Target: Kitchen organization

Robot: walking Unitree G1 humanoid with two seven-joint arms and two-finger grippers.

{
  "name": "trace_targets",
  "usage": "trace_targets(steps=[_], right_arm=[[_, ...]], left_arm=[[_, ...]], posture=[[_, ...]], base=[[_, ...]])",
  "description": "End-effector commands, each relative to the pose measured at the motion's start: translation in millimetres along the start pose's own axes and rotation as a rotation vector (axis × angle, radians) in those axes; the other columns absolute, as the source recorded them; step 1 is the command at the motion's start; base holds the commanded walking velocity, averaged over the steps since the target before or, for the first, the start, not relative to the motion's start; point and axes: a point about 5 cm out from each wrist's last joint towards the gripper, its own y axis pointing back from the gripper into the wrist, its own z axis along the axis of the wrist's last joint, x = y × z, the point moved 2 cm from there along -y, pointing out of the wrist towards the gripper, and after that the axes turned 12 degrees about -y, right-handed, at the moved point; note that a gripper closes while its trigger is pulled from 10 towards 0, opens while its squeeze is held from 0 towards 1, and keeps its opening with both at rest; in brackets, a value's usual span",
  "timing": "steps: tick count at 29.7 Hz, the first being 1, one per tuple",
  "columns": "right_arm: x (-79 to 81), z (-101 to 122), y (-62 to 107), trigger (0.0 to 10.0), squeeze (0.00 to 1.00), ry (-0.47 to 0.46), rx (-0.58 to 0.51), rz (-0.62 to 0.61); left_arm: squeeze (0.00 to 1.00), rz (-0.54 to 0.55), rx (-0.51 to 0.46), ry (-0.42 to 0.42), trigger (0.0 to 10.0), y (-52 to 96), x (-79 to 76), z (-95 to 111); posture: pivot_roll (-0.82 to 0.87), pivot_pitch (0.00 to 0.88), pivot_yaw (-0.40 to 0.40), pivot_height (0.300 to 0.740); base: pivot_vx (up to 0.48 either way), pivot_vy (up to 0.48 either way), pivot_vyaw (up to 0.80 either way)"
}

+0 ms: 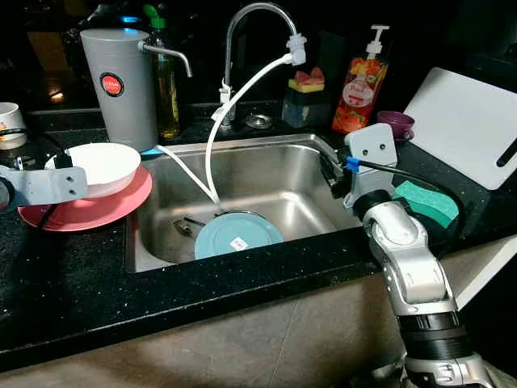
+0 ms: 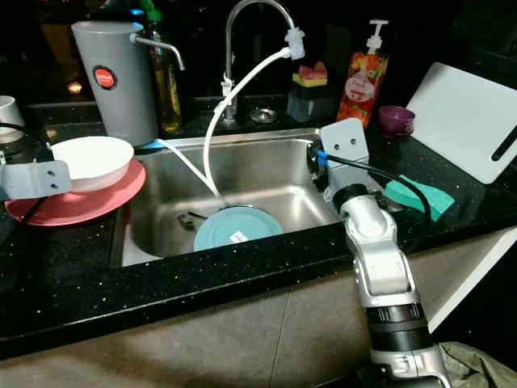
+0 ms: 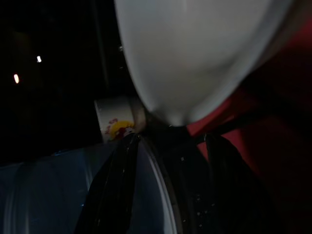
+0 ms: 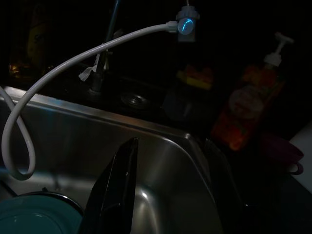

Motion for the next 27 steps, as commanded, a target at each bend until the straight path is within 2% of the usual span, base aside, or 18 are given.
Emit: trace_targets(steps=[1, 4, 10, 14, 15, 16, 17, 18, 19, 21, 27], right_arm=[[1.0, 3, 0.0, 10.0, 0.0, 0.0, -0.003, 0.008], [1.4, 3, 1.3, 10.0, 0.0, 0.002, 0.0, 0.01], [1.4, 3, 2.3, 10.0, 0.0, 0.005, 0.003, 0.012], [1.4, 4, 2.3, 10.0, 0.0, 0.006, 0.002, 0.013], [1.3, 4, 2.3, 10.0, 0.0, 0.007, 0.002, 0.013], [1.3, 4, 2.3, 10.0, 0.0, 0.007, 0.002, 0.013], [1.2, 4, 2.5, 10.0, 0.0, 0.008, 0.002, 0.014], [1.3, 5, 2.6, 10.0, 0.0, 0.008, 0.002, 0.014], [1.3, 5, 2.6, 10.0, 0.0, 0.008, 0.002, 0.014], [1.6, 5, 2.8, 10.0, 0.0, 0.009, 0.003, 0.015], [0.2, 6, 3.8, 10.0, 0.0, 0.014, 0.001, 0.008]], left_arm=[[0.0, -0.046, 0.007, -0.007, 10.0, -0.4, -7.0, -1], [0.0, -0.1, 0.007, 0.005, 10.0, 1.0, -14.4, -4], [0.0, -0.117, -0.001, 0.024, 10.0, -0.3, -18.5, -1], [0.0, -0.115, -0.002, 0.031, 9.2, -1.9, -19.3, 1], [0.0, -0.114, -0.003, 0.034, 6.2, -3.0, -20.3, 3], [0.0, -0.115, -0.004, 0.035, 6.2, -3.7, -21.0, 4], [0.0, -0.117, -0.008, 0.041, 4.5, -4.6, -22.1, 6], [0.0, -0.118, -0.009, 0.05, 2.5, -5.5, -23.1, 8], [0.0, -0.118, -0.009, 0.05, 2.5, -5.5, -23.1, 8], [0.0, -0.121, -0.008, 0.058, 0.0, -7.5, -25.6, 11], [0.0, -0.125, 0.003, 0.073, 0.0, -8.5, -28.6, 12]], posture=[[0.1, 0.156, -0.067, 0.74], [0.09, 0.159, -0.067, 0.74], [0.09, 0.158, -0.069, 0.74], [0.08, 0.154, -0.07, 0.74], [0.08, 0.154, -0.07, 0.74], [0.08, 0.154, -0.07, 0.74], [0.08, 0.155, -0.071, 0.74], [0.08, 0.155, -0.071, 0.74], [0.08, 0.155, -0.071, 0.74], [0.08, 0.155, -0.071, 0.74], [0.06, 0.154, -0.063, 0.74]], base=[[0.0, 0.0, 0.0], [0.0, 0.0, 0.0], [0.0, 0.0, 0.0], [0.0, 0.0, 0.0], [0.0, 0.0, 0.0], [0.0, 0.0, 0.0], [0.0, 0.0, 0.0], [0.0, 0.0, 0.0], [0.0, 0.0, 0.0], [0.0, 0.0, 0.0], [0.0, 0.0, 0.0]])
